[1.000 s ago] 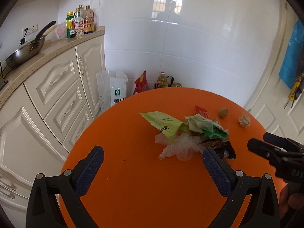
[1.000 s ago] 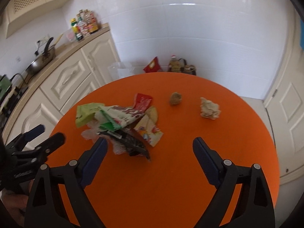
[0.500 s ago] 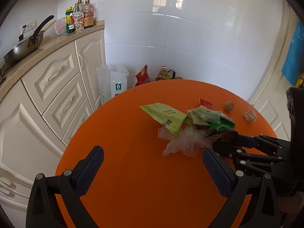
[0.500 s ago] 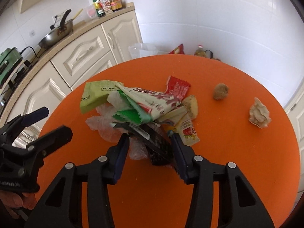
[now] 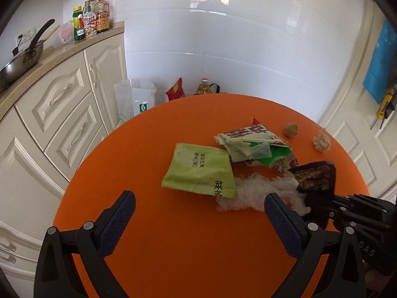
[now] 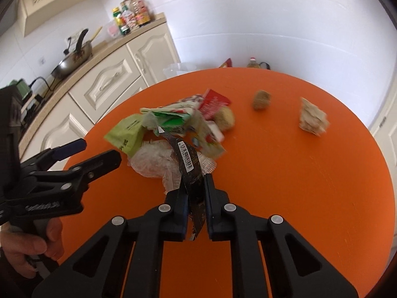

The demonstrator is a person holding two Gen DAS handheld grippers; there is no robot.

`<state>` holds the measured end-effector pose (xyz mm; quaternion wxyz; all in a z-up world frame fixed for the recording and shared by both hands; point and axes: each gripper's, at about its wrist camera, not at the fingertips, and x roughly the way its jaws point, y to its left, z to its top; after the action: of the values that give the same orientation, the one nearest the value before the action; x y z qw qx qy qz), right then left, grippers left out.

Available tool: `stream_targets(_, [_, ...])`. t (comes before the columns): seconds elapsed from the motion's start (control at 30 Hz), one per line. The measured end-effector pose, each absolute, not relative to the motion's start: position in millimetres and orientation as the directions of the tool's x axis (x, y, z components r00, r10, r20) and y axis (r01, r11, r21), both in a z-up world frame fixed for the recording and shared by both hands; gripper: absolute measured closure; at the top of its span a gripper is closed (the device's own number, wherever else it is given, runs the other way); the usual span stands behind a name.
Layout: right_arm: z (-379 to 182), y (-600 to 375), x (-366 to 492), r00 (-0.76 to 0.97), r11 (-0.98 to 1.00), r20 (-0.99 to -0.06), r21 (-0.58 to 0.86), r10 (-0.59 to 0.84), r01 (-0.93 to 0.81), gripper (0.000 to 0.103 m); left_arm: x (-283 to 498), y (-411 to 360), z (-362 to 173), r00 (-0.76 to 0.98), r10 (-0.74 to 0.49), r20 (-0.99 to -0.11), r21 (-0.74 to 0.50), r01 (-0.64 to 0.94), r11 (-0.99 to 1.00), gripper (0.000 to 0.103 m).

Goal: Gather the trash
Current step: 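Grasp the dark snack wrapper with the right gripper, then grasp the crumpled clear plastic film with the left gripper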

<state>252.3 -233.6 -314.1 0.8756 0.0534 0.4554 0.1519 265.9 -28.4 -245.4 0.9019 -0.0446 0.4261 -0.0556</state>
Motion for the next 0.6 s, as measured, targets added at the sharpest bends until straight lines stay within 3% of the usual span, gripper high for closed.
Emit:
stream_targets(0.23, [-318,-258,234,0.527,0.948,-0.788,0.275,0.318,-0.161,0.093,254,-45,-250,0.624,-0.141,-0.769,-0.107,0.092,0.990,0.001])
stream_targets(0.53, [-311,-261,226,0.534,0.956,-0.793,0.226,0.293,-0.189,0.089,236,-60,-258,0.604,-0.144,-0.784,-0.089,0.120,0.989,0.001])
stream_targets(0.57, [-309,-261,228,0.539,0.954,-0.788,0.228,0.297,-0.193,0.084,234,-61,-258,0.604,-0.144,-0.784,-0.089,0.121,0.989,0.001])
stream_targets(0.6, [-308,-261,230,0.542,0.953,-0.785,0.231,0.302,-0.197,0.072,234,-61,-258,0.603,-0.145,-0.785,-0.089,0.122,0.989,0.001])
